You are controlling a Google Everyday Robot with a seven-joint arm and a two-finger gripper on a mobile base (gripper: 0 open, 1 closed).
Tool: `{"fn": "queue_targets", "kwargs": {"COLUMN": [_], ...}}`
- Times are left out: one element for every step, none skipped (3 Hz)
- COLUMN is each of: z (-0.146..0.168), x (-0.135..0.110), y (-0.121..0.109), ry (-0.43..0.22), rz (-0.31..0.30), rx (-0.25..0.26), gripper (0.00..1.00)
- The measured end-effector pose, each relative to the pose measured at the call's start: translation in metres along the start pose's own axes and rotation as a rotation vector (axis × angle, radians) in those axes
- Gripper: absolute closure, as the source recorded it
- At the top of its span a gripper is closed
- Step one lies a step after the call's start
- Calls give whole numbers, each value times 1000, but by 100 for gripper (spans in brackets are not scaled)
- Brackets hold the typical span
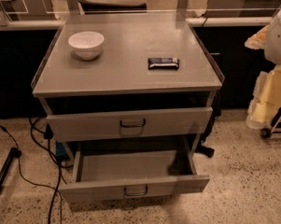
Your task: Close middle drawer
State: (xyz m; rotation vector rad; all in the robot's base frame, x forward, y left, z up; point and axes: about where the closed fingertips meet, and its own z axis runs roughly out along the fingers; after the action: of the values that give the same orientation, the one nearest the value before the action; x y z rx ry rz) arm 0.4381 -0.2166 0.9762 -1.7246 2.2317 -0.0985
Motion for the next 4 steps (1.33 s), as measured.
{"fn": "queue_targets", "kwargs": {"z": [0, 2, 20, 49], "x": [0, 0, 4, 11], "y": [0, 1, 12, 28], "ry": [0, -1, -5, -25], "rz": [0, 0, 4, 45], "rx": [0, 1, 5, 12], "gripper": [0, 16, 41, 62]}}
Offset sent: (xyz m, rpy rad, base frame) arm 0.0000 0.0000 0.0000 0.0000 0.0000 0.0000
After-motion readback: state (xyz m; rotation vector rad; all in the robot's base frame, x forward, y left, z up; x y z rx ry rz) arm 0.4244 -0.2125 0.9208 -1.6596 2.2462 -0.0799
